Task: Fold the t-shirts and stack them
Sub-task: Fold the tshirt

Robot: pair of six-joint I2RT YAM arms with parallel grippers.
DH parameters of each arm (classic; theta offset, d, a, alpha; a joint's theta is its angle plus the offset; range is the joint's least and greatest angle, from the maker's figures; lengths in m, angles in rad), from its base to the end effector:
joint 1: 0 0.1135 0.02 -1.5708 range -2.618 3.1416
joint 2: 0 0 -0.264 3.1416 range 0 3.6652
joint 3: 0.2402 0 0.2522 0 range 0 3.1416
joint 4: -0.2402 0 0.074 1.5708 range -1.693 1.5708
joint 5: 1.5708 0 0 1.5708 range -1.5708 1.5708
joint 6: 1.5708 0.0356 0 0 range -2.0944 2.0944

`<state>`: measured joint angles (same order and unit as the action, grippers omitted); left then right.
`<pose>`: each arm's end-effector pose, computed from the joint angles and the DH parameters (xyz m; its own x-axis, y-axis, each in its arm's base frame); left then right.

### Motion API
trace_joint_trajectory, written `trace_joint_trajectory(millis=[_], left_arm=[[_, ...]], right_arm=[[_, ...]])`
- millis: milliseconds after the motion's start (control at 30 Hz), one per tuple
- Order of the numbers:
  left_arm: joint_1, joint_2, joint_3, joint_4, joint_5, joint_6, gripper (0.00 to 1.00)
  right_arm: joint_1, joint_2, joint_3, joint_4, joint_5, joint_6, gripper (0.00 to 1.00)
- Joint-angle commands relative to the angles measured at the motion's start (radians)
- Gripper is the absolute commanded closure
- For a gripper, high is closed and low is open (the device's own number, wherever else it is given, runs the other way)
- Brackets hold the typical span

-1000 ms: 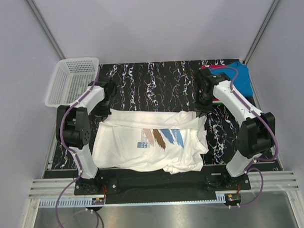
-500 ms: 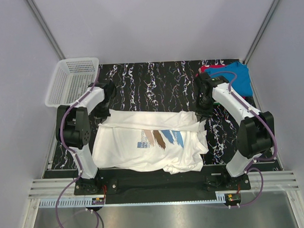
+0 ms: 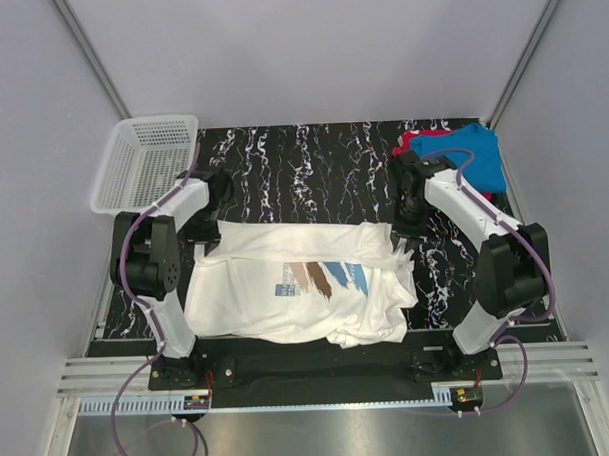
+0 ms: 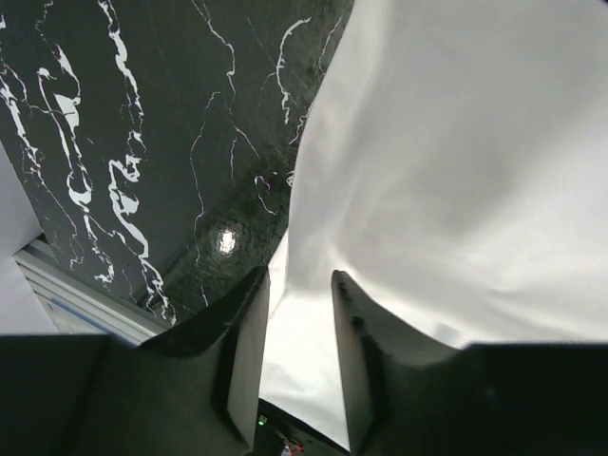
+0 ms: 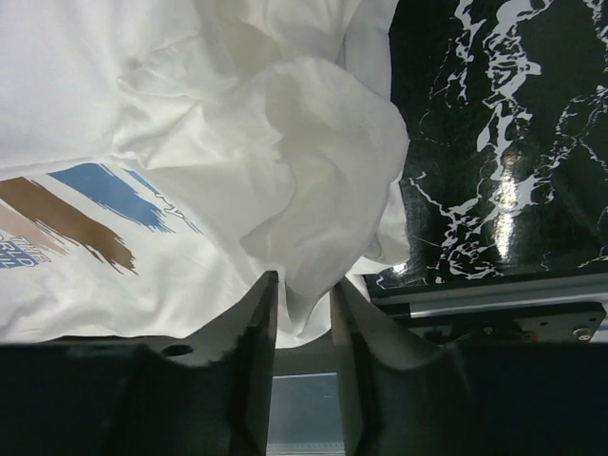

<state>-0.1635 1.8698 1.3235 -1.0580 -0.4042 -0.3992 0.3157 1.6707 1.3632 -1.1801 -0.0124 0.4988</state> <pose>0.3325 -0.0407 0.1831 -0.9718 -0.2019 -0.1219 -0.2334 0.8971 0.3752 0.2918 0.0958 0.2500 -0.9809 0.1828 -0.0671 0.1797 0.9824 0.0506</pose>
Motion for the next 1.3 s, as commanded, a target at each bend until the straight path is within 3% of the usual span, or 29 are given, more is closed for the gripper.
trace_joint_trajectory(millis=[0, 267, 600, 633, 667, 933, 1133, 1267], left_arm=[[0.005, -0.093, 0.011, 0.000, -0.059, -0.023, 0.50], [0.007, -0.150, 0.128, 0.001, -0.058, -0.039, 0.50], [-0.040, -0.107, 0.160, 0.067, 0.071, 0.014, 0.51], [-0.047, -0.101, 0.154, 0.079, 0.073, 0.016, 0.51], [-0.054, -0.101, 0.148, 0.091, 0.085, 0.020, 0.51], [-0.067, -0.052, 0.166, 0.135, 0.133, 0.045, 0.52], [-0.070, 0.003, 0.181, 0.156, 0.133, 0.045, 0.60], [-0.076, 0.020, 0.175, 0.174, 0.134, 0.039, 0.61]], right_arm=[[0.011, -0.092, 0.028, -0.032, 0.074, 0.021, 0.63], [0.011, -0.169, 0.180, -0.038, 0.213, 0.017, 0.63], [0.011, -0.036, 0.160, 0.100, 0.094, 0.004, 0.71], [0.011, -0.026, 0.151, 0.131, 0.086, 0.007, 0.79], [0.011, -0.005, 0.143, 0.145, 0.081, 0.006, 1.00], [0.011, 0.132, 0.139, 0.241, 0.115, -0.017, 1.00], [0.011, 0.204, 0.139, 0.277, 0.144, -0.020, 1.00], [0.011, 0.238, 0.123, 0.281, 0.144, -0.022, 1.00]])
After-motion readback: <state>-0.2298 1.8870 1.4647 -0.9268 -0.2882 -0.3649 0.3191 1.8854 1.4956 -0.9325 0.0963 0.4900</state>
